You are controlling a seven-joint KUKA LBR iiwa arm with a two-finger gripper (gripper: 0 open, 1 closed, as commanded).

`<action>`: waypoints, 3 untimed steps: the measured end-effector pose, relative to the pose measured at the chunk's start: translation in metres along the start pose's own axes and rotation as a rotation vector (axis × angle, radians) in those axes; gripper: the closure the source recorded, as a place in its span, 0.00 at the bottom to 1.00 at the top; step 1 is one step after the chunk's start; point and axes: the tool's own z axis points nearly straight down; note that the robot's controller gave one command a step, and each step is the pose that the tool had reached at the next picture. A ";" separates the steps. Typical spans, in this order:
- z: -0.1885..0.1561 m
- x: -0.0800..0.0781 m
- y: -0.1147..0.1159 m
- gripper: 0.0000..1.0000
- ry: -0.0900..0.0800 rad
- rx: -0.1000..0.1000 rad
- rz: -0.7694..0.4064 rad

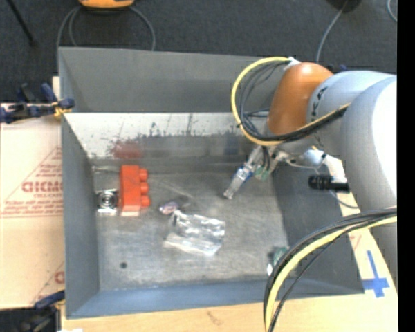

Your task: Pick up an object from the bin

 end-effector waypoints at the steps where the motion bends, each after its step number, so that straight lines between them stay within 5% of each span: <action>1: -0.002 -0.002 0.000 0.00 -0.001 0.004 -0.006; 2: -0.004 -0.004 0.000 1.00 -0.008 0.002 -0.008; 3: -0.061 -0.008 0.001 1.00 -0.005 0.000 -0.011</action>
Offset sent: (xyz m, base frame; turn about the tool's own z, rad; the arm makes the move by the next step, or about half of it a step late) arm 0.0000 0.0000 0.0000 0.0000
